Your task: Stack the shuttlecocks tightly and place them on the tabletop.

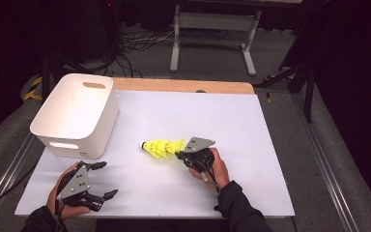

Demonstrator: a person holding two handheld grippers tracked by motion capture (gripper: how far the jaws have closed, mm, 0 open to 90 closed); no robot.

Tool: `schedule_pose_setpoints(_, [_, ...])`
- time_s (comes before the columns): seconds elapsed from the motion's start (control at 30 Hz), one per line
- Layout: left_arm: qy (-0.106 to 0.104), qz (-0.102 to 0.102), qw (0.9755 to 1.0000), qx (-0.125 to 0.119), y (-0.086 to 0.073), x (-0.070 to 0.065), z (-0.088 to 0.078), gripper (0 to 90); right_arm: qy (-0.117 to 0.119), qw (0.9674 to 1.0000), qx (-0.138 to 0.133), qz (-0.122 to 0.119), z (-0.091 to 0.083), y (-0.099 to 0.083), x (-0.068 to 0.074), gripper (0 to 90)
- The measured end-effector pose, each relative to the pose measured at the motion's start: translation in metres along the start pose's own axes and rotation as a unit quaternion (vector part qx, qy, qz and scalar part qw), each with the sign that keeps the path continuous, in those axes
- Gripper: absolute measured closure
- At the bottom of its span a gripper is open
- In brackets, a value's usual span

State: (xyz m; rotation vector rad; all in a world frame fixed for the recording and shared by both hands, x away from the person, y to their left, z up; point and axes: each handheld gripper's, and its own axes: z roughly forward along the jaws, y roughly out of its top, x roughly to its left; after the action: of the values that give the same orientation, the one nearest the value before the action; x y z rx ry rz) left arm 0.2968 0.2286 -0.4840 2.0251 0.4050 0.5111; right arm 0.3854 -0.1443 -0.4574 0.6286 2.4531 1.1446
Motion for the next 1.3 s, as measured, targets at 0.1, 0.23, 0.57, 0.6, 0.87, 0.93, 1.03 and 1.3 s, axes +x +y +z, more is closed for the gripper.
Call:
schedule_pose_setpoints(0.1, [0.000,0.002,1.0000,0.000,0.000,0.000,0.000,8.0,0.002,1.0000,-0.006,-0.005,0.000,0.001,0.002,89.8])
schedule_pose_setpoints(0.23, [-0.001,0.002,1.0000,0.002,0.000,0.000,0.000,8.0,0.010,0.9999,-0.009,-0.006,0.003,0.002,0.003,89.6])
schedule_pose_setpoints(0.57, [-0.003,0.002,1.0000,0.003,0.000,-0.001,0.001,8.0,0.017,0.9998,-0.002,-0.003,0.013,0.002,0.006,88.0])
schedule_pose_setpoints(0.6, [-0.003,0.001,1.0000,0.003,0.000,-0.001,0.001,8.0,0.017,0.9998,0.001,-0.003,0.014,0.002,0.006,87.4])
schedule_pose_setpoints(0.87, [-0.006,0.000,1.0000,0.001,0.000,-0.001,0.001,7.9,0.018,0.9996,0.021,0.001,0.025,0.000,0.006,81.9])
schedule_pose_setpoints(0.93, [-0.006,0.001,1.0000,0.000,0.000,-0.001,0.000,7.9,0.020,0.9994,0.027,0.000,0.026,-0.001,0.007,79.3])
schedule_pose_setpoints(1.03, [-0.006,0.002,1.0000,0.000,0.000,-0.001,0.000,7.9,0.018,0.9994,0.030,-0.001,0.026,-0.001,0.007,73.0])
schedule_pose_setpoints(1.3, [-0.006,0.003,1.0000,-0.001,0.001,-0.001,0.000,7.9,0.013,0.9998,0.016,0.007,0.012,0.000,0.004,71.0])
